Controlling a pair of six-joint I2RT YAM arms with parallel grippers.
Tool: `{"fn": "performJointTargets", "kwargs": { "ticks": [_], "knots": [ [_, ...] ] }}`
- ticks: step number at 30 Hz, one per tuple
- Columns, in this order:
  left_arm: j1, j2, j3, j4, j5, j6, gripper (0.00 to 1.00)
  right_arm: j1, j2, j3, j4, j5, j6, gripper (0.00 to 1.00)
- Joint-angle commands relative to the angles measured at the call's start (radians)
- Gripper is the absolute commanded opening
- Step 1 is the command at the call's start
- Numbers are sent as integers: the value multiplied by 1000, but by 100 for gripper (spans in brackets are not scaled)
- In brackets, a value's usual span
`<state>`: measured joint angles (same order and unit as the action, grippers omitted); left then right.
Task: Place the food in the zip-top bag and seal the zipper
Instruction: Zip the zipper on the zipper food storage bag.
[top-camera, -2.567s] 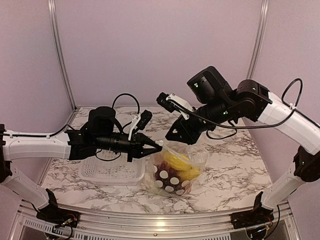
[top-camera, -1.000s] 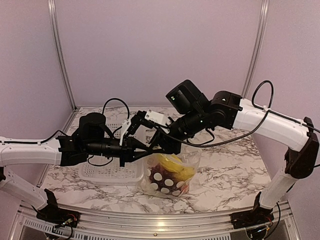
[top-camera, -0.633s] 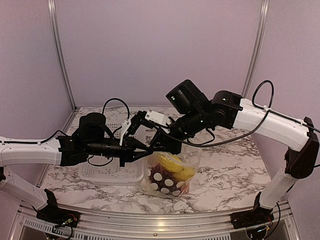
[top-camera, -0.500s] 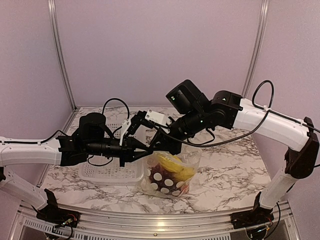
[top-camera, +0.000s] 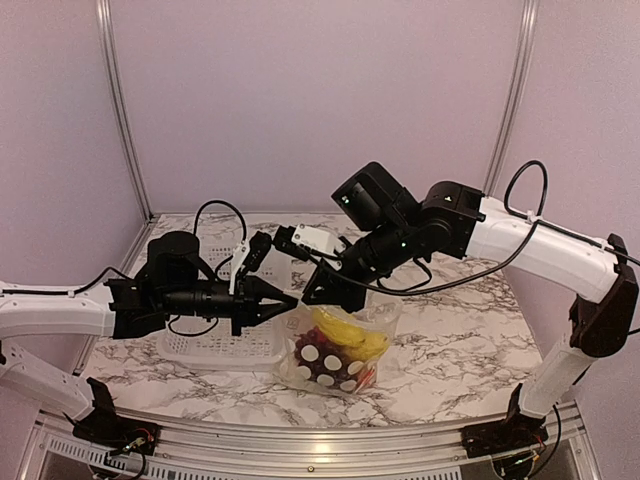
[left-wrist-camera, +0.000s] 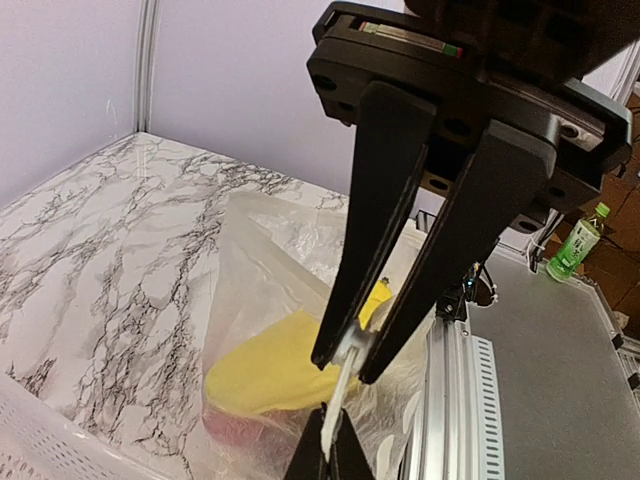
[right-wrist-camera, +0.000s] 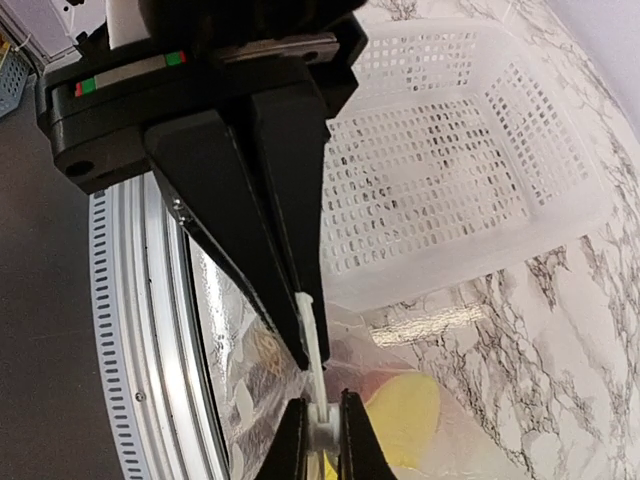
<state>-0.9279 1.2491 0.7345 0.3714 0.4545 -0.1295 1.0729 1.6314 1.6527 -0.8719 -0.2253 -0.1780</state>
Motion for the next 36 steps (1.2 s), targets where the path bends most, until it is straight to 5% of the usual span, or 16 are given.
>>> {"fn": "performJointTargets", "kwargs": {
  "ticks": [1,19,36],
  "knots": [
    [25,-99,-60,43,-68,-27,0,-22,-55,7,-115,57,25,4],
    [27,-478,-287,-106,-250,-88,0,-64,-126,-101,-161,101,60,4],
    [27,-520,-321,-122,-287,-91,0,-118,-236,-246,-198,176,74,5]
  ]
}}
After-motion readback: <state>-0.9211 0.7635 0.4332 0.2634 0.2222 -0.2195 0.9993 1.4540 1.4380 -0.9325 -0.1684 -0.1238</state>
